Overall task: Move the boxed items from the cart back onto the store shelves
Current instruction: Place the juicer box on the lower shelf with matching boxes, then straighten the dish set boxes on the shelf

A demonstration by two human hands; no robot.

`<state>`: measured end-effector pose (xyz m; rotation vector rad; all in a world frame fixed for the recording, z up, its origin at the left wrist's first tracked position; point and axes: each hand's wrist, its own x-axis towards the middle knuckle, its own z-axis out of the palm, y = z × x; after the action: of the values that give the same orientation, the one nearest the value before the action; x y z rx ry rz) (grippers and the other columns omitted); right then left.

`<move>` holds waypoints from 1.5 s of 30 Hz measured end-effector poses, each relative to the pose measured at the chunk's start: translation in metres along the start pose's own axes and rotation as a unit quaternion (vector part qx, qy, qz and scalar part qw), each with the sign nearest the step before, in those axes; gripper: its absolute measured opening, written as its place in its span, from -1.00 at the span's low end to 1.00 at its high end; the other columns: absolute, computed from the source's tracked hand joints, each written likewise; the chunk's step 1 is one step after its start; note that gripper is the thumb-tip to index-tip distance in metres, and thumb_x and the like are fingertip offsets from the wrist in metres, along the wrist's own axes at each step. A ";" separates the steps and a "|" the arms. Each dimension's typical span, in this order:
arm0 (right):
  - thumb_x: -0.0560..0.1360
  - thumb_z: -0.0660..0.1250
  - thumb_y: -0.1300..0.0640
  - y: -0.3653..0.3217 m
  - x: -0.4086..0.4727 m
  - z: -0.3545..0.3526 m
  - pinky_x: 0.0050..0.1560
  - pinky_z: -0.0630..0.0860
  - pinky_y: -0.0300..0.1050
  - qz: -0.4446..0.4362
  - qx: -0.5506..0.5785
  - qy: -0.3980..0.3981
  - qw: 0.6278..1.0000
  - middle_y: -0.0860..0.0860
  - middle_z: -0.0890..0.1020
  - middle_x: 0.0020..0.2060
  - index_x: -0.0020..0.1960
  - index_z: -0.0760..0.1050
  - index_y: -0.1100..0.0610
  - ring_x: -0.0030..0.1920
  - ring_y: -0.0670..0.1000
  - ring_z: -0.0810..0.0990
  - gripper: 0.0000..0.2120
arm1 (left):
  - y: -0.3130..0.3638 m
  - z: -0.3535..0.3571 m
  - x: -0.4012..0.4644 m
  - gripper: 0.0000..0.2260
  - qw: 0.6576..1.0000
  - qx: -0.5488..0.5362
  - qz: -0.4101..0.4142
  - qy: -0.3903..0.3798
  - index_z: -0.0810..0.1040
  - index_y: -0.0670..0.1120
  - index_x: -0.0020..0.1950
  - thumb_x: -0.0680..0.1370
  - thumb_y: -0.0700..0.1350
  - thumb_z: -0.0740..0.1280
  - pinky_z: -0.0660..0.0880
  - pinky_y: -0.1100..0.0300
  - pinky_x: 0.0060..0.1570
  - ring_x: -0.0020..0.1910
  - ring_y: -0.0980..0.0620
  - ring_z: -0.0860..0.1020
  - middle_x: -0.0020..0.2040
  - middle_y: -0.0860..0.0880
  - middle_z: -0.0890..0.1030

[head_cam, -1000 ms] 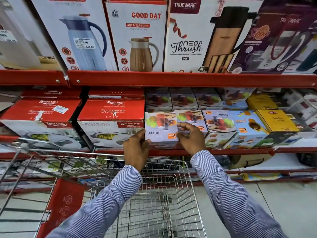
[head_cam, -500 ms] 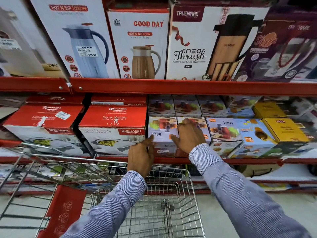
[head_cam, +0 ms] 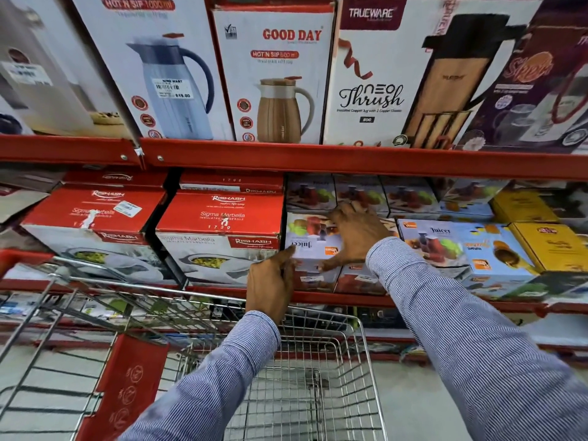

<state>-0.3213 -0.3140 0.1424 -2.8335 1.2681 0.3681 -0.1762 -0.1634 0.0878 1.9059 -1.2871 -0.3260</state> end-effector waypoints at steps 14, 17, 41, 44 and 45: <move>-0.01 0.40 -0.52 -0.001 0.007 -0.002 0.20 0.35 0.05 -0.003 0.019 0.016 1.000 0.13 0.46 0.23 0.35 0.26 0.18 0.21 0.16 0.42 0.15 | -0.001 0.001 -0.001 -0.75 1.000 0.003 0.005 0.023 0.62 -0.05 0.24 0.58 -0.12 0.30 0.59 0.09 -0.38 -0.54 0.06 0.56 -0.39 -0.03 0.70; 0.00 0.39 -0.52 -0.002 0.006 -0.003 0.22 0.35 0.07 -0.002 0.017 0.011 1.000 0.13 0.44 0.23 0.35 0.27 0.16 0.23 0.16 0.41 0.14 | 0.001 0.000 0.000 -0.75 1.000 0.002 0.009 0.017 0.61 -0.06 0.24 0.59 -0.12 0.30 0.59 0.09 -0.40 -0.57 0.07 0.54 -0.35 -0.02 0.72; 0.45 0.42 0.22 -0.173 -0.044 0.000 0.15 0.46 -0.16 0.182 0.583 0.148 0.778 0.06 0.54 0.31 0.42 0.33 0.10 0.31 0.05 0.52 -0.42 | -0.091 -0.151 0.008 -0.47 0.986 -0.049 -0.157 0.033 0.29 -0.15 0.46 0.54 -0.02 0.33 0.46 0.18 -0.10 -0.08 -0.16 0.63 -0.11 -0.13 0.63; 0.44 0.42 0.25 -0.176 -0.042 0.000 0.20 0.42 -0.19 0.195 0.580 0.156 0.775 0.08 0.55 0.29 0.42 0.34 0.14 0.32 0.07 0.50 -0.42 | -0.087 -0.154 0.010 -0.49 0.984 -0.066 -0.163 -0.012 0.26 -0.17 0.47 0.57 -0.07 0.32 0.49 0.08 0.09 0.08 -0.17 0.61 0.07 -0.17 0.65; 0.44 0.42 0.25 -0.177 -0.041 -0.001 0.21 0.41 -0.19 0.198 0.582 0.158 0.773 0.08 0.55 0.29 0.42 0.34 0.14 0.33 0.07 0.49 -0.42 | -0.086 -0.157 0.010 -0.51 0.984 -0.073 -0.164 -0.018 0.27 -0.18 0.45 0.57 -0.09 0.32 0.48 0.08 0.11 0.10 -0.17 0.60 0.13 -0.19 0.64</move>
<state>-0.2175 -0.1654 0.1379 -1.5708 1.3947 -0.7094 -0.0211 -0.0849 0.1292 1.9897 -0.9406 -0.6076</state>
